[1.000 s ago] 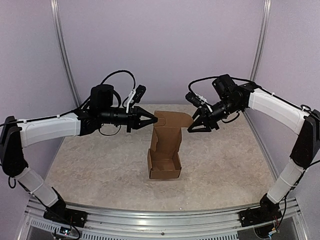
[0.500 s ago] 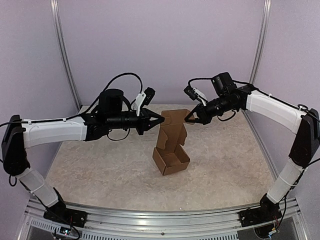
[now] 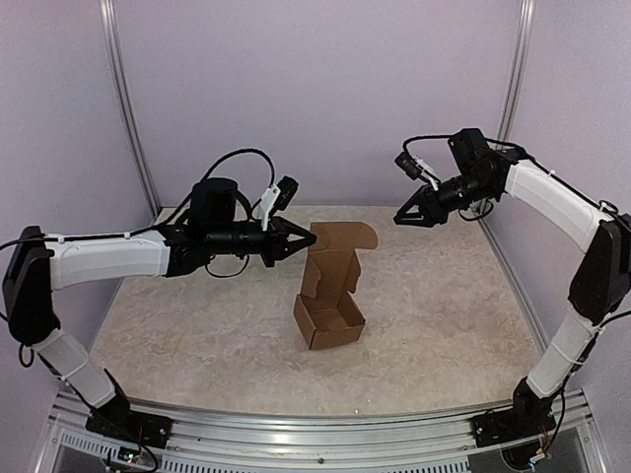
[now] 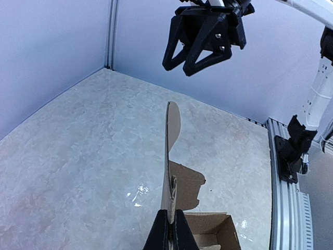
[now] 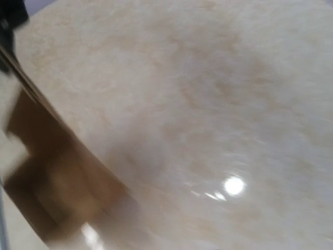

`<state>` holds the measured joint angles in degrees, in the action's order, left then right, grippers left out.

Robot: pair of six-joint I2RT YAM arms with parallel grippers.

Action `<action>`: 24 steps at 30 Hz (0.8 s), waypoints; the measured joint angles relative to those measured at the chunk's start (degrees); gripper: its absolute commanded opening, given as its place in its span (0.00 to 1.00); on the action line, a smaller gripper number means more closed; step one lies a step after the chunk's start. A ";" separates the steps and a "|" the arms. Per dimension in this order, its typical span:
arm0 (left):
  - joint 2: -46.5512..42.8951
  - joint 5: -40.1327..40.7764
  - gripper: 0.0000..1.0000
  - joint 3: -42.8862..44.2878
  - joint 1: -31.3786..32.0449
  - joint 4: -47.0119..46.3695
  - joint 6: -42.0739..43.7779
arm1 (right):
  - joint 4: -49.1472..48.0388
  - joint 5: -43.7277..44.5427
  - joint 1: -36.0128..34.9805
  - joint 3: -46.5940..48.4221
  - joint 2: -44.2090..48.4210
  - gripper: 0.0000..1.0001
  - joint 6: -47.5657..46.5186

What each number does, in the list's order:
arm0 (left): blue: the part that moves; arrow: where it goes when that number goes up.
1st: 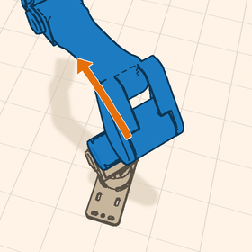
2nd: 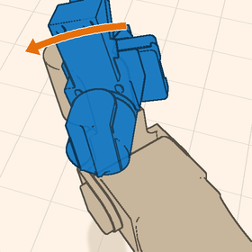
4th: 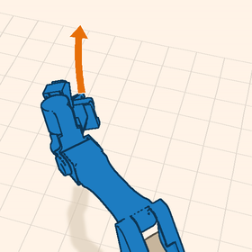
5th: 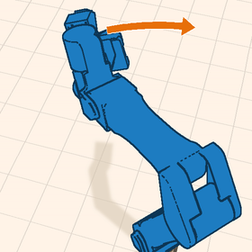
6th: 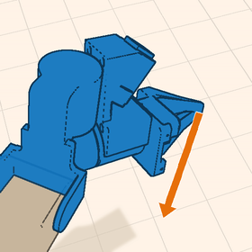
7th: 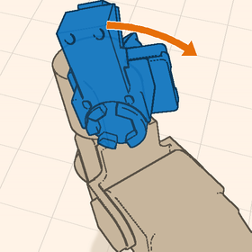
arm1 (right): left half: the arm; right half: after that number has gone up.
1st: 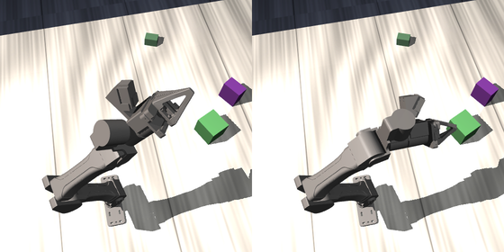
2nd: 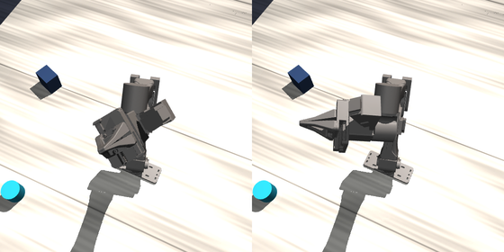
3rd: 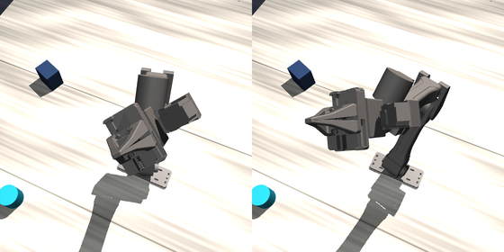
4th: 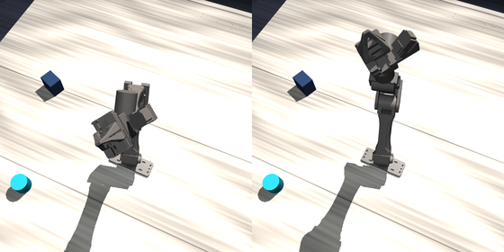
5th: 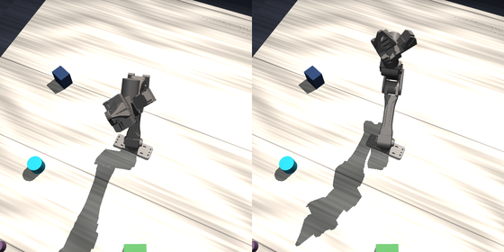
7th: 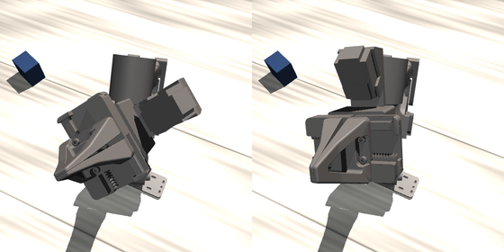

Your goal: Fold the paper box

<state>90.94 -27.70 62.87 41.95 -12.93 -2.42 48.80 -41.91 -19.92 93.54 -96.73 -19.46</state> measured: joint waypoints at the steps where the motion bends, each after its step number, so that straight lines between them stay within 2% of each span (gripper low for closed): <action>1: -0.81 -3.13 0.00 -0.39 -1.44 0.76 0.35 | 1.31 -0.63 1.57 0.57 0.26 0.38 -2.71; 5: -2.16 -11.76 0.00 -0.26 -3.52 2.49 1.95 | 4.20 -0.92 3.91 -0.90 1.99 0.40 -10.73; 10: -2.16 -18.82 0.00 -0.24 -3.19 2.84 2.25 | 3.69 -1.97 2.80 -3.43 2.56 0.40 -14.19; 24: -1.22 -19.98 0.00 -0.24 -2.97 -0.74 -1.01 | 3.52 -8.35 -6.08 -5.29 2.49 0.40 -19.21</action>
<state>89.71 -47.68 62.63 38.98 -13.67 -3.42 52.31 -50.26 -26.00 88.25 -94.24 -38.68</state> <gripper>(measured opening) 0.020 0.397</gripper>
